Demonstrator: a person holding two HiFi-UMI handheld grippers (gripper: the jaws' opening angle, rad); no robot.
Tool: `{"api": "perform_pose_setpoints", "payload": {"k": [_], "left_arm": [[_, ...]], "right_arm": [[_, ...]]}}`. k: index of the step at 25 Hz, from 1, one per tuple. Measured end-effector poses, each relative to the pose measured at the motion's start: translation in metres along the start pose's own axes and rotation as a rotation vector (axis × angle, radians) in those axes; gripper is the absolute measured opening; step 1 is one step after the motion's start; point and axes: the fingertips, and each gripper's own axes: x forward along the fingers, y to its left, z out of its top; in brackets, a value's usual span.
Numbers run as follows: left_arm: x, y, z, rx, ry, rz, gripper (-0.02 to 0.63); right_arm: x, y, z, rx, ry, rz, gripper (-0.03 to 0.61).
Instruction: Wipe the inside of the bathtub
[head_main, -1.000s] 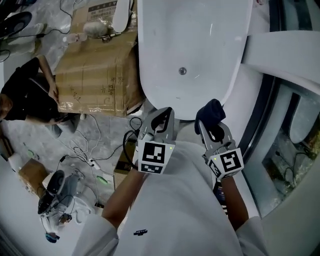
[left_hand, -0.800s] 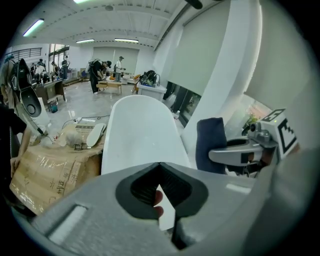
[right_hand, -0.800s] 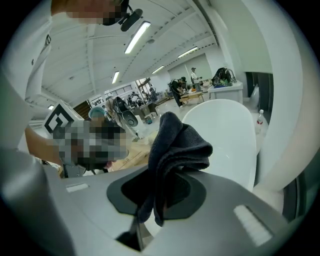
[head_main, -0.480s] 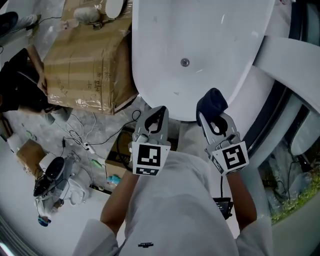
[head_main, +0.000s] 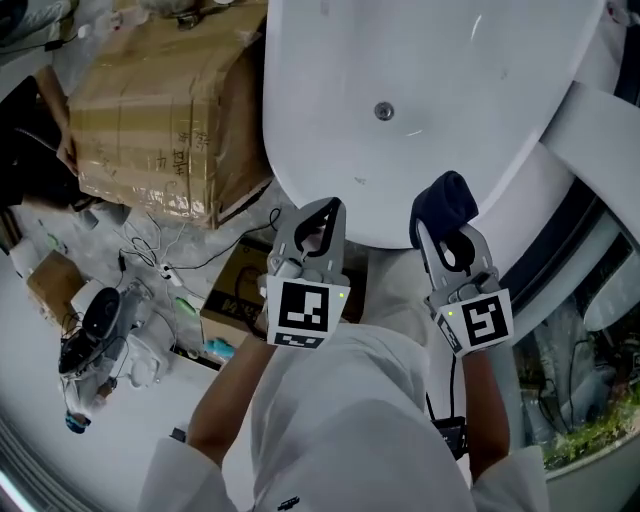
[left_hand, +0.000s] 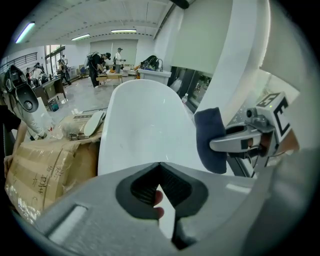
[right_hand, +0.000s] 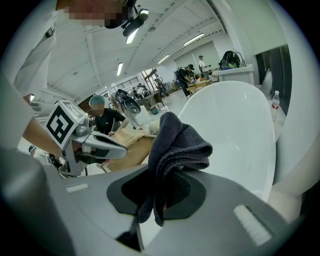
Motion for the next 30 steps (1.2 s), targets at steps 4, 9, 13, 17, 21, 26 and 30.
{"api": "perform_pose_setpoints", "payload": {"k": [4, 9, 13, 17, 21, 26, 30], "left_arm": [[0.025, 0.006, -0.016, 0.007, -0.008, 0.009, -0.002], [0.050, 0.013, -0.036, -0.024, -0.010, 0.006, -0.002], [0.070, 0.022, -0.055, -0.082, -0.004, -0.001, -0.002], [0.093, 0.032, -0.073, -0.085, 0.005, 0.005, -0.002], [0.122, 0.041, -0.085, -0.117, 0.007, -0.007, -0.002], [0.154, 0.054, -0.099, -0.136, 0.029, 0.006, -0.001], [0.175, 0.060, -0.111, -0.150, 0.041, 0.008, -0.001]], "right_arm": [[0.026, -0.012, -0.018, -0.028, 0.014, 0.019, 0.058], [0.063, -0.024, -0.039, -0.059, 0.031, 0.039, 0.058], [0.091, -0.029, -0.052, -0.060, 0.044, 0.047, 0.058], [0.120, -0.036, -0.066, -0.079, 0.061, 0.058, 0.058], [0.147, -0.047, -0.079, -0.048, 0.077, 0.070, 0.058], [0.174, -0.057, -0.095, -0.007, 0.086, 0.066, 0.057], [0.198, -0.066, -0.108, 0.012, 0.070, 0.078, 0.057]]}}
